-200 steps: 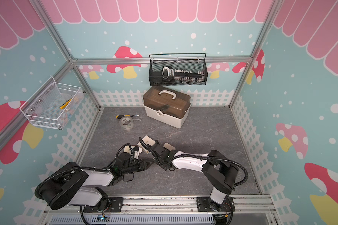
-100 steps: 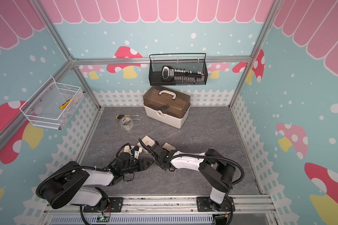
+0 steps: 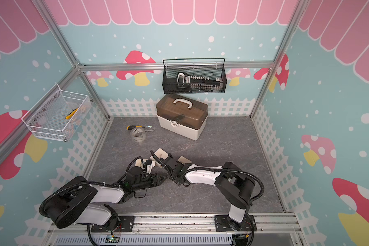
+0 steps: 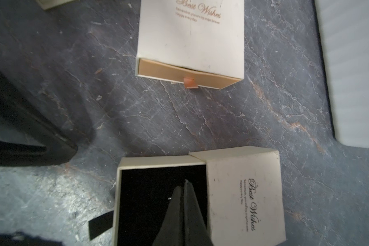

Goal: Place the earrings into the drawer-style jewelry box
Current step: Insert the earring into the inner lining.

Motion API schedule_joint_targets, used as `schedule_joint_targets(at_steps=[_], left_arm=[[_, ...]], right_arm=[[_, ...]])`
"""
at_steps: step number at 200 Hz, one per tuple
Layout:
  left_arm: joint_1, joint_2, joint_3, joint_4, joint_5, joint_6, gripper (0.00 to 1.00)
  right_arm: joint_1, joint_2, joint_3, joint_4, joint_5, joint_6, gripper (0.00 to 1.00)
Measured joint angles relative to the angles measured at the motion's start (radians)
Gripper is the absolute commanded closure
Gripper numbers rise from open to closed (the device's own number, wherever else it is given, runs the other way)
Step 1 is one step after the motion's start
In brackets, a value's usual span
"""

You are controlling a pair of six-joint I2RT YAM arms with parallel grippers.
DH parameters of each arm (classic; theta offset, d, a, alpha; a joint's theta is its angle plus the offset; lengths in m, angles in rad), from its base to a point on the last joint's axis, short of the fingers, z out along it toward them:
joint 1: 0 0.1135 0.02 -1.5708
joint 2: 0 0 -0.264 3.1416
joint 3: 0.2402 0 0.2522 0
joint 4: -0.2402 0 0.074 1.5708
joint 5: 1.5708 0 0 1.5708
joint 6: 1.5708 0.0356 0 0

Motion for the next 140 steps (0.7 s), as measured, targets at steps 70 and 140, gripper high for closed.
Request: schedule_joint_targets(at_steps=[70,140], left_arm=[[0.008,0.000,0.000,0.000,0.004,0.000,0.45],[0.012,-0.001,0.000,-0.001,0.005,0.005,0.45]], right_arm=[[-0.002,0.010,0.001,0.000,0.006,0.000,1.00],[-0.002,0.021,0.002,-0.003,0.006,0.000,1.00]])
